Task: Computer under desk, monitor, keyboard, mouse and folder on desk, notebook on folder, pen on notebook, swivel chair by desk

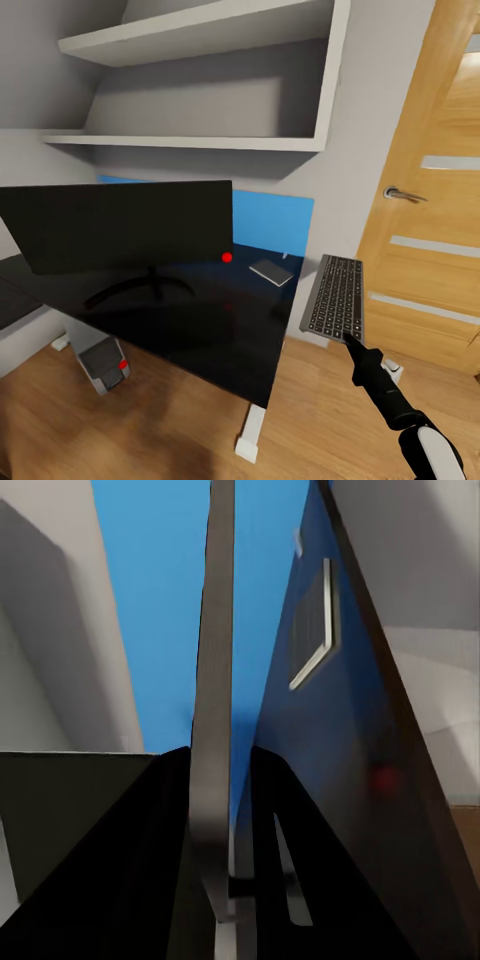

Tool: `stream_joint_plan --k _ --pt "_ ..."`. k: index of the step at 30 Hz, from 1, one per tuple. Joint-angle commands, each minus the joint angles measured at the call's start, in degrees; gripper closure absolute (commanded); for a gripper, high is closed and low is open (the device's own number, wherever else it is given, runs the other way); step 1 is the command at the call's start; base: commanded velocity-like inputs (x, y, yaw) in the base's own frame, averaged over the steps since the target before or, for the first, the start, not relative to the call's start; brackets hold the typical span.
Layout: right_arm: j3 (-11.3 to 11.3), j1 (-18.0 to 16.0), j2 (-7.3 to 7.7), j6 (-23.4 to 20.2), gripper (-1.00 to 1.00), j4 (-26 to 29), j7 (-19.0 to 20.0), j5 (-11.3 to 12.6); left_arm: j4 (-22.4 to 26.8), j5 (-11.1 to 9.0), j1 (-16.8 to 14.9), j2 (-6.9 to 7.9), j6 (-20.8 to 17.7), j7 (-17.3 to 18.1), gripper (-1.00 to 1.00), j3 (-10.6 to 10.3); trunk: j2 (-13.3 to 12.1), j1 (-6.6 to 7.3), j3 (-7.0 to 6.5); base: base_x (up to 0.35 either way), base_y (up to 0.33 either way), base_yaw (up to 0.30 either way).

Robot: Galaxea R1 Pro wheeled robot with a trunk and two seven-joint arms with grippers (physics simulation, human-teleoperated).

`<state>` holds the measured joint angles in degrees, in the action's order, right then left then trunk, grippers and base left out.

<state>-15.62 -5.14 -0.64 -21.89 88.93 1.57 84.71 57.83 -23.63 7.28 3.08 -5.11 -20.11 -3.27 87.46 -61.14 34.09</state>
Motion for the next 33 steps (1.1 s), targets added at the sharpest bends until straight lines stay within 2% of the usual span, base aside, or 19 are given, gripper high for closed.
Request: stream_joint_plan --k 1,16,33 --pt "-0.2 0.0 -0.07 -0.4 1.0 0.0 0.1 0.3 0.1 -0.4 0.0 0.12 -0.2 -0.5 -1.0 -0.2 0.0 0.0 0.04 0.0 0.331 -0.237" --pt "-0.1 0.0 -0.07 -0.4 1.0 0.0 0.0 0.4 0.1 -0.4 0.0 0.17 -0.2 -0.5 -1.0 -0.2 0.0 0.0 0.1 0.0 0.332 -0.244" --pt "0.2 0.0 -0.1 -0.8 1.0 0.0 0.0 0.5 0.1 -0.5 0.0 0.26 -0.2 -0.6 -1.0 -0.2 0.0 0.0 0.12 -0.048 0.321 -0.011"
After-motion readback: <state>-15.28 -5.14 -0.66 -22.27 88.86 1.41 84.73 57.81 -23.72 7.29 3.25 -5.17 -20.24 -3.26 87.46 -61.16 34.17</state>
